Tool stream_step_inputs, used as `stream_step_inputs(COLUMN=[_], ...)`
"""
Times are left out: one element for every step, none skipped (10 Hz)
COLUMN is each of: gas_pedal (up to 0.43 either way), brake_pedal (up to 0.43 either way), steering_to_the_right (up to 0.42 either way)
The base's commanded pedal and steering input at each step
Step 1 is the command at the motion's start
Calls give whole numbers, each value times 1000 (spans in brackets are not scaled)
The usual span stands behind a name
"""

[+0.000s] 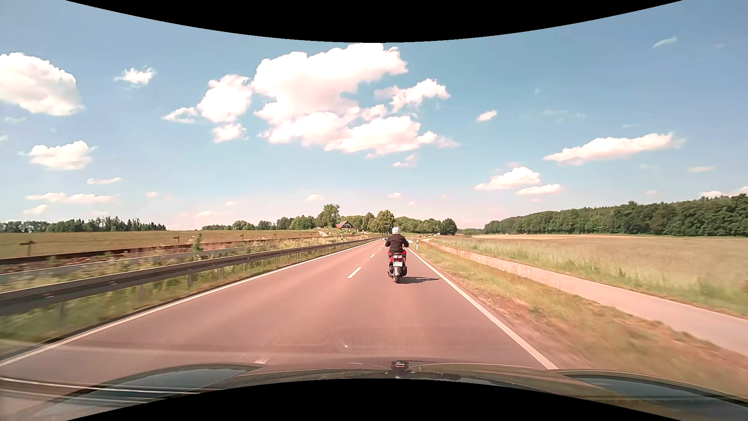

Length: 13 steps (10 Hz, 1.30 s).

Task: Follow the waypoints while adhering to traffic rules and regulations

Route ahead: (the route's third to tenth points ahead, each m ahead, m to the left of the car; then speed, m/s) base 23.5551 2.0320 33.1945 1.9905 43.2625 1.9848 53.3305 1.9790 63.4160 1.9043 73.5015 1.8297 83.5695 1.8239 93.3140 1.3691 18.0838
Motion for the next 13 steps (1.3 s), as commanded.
stream_step_inputs(gas_pedal=[169,169,169,169,169,169,169,169,169,169,169,169,177], brake_pedal=[12,12,12,6,12,12,12,6,6,12,6,12,6], steering_to_the_right=[1,1,1,1,1,1,1,0,0,0,0,0,0])
